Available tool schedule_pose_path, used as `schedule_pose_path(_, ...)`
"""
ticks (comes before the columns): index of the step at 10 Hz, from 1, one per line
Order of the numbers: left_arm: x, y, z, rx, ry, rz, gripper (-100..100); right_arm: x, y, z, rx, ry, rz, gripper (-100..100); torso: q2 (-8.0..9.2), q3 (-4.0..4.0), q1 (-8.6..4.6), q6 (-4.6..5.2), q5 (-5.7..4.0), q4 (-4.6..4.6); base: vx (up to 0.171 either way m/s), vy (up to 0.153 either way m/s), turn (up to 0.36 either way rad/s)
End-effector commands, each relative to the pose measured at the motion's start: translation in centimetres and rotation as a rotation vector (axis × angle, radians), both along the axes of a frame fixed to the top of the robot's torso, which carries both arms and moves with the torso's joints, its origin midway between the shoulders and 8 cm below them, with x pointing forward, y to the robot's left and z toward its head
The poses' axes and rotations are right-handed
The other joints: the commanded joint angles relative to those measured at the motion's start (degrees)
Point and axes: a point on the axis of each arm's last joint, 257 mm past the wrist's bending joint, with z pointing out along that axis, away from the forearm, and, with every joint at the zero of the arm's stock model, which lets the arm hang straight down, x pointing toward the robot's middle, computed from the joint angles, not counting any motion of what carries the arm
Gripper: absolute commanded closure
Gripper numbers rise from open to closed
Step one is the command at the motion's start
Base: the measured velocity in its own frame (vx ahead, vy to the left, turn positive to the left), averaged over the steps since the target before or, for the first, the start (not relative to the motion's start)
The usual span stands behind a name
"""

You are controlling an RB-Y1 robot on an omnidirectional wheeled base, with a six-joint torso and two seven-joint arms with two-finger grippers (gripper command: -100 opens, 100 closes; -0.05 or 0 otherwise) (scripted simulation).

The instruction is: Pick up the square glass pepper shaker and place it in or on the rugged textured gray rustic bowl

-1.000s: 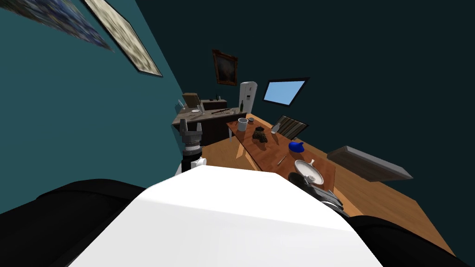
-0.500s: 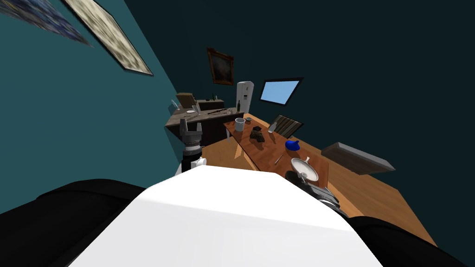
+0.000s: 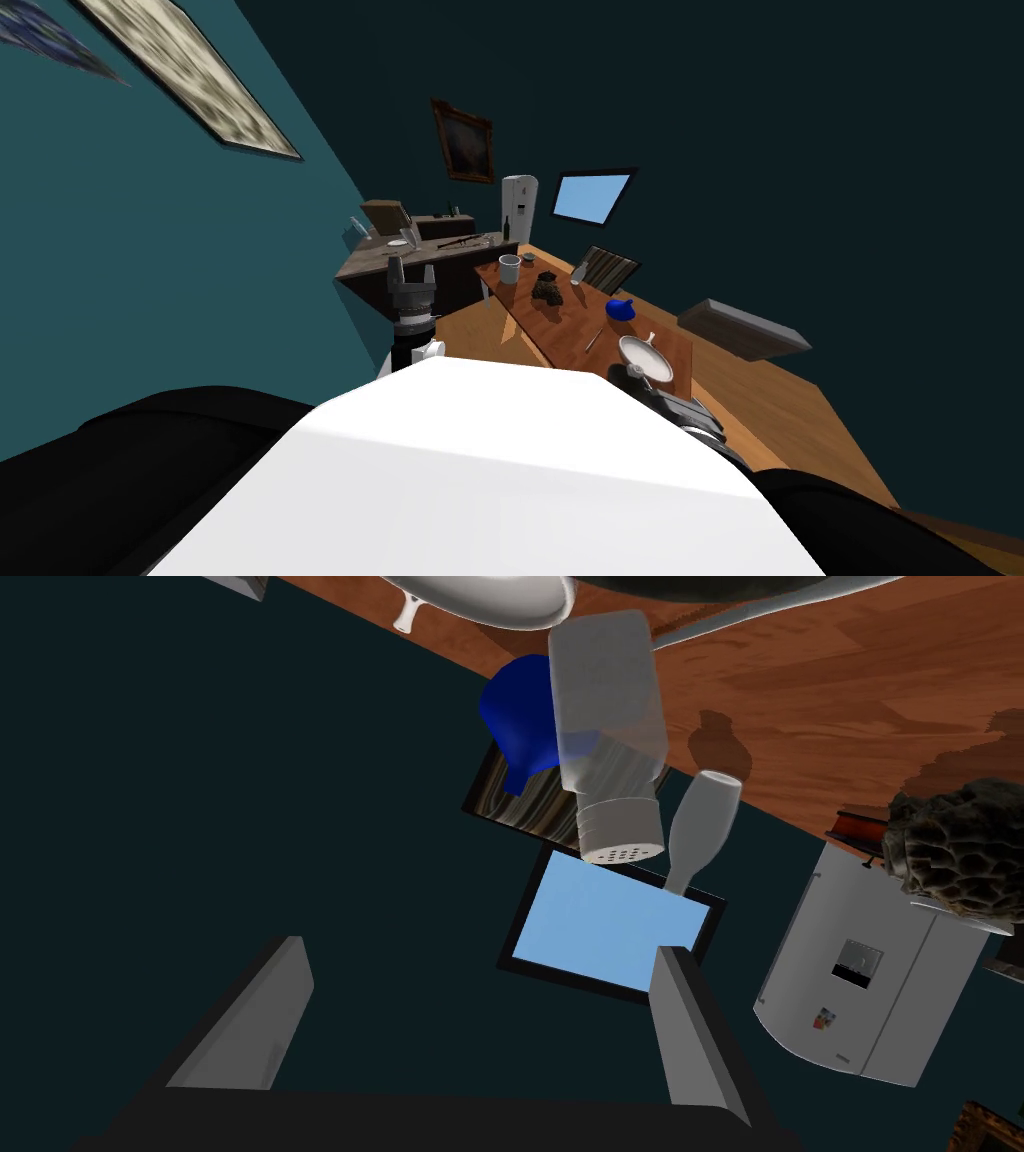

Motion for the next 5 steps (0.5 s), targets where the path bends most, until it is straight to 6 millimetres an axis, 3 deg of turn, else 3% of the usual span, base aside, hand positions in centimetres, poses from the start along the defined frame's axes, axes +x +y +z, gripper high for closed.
schedule_pose_path(1,0.0,0.0,0.0,0.0,0.0,0.0,0,0.4,0.8,0.6,-0.021,0.003,0.027,-100,0.0,0.0,0.0,0.0,0.0,0.0,0.032,-0.033,-0.086)
schedule_pose_path(5,0.0,0.0,0.0,0.0,0.0,0.0,0,1.3,3.4,2.6,-0.031,-0.008,0.067,-100,0.0,0.0,-0.08,0.0,-0.02,0.0,0.038,-0.045,-0.108)
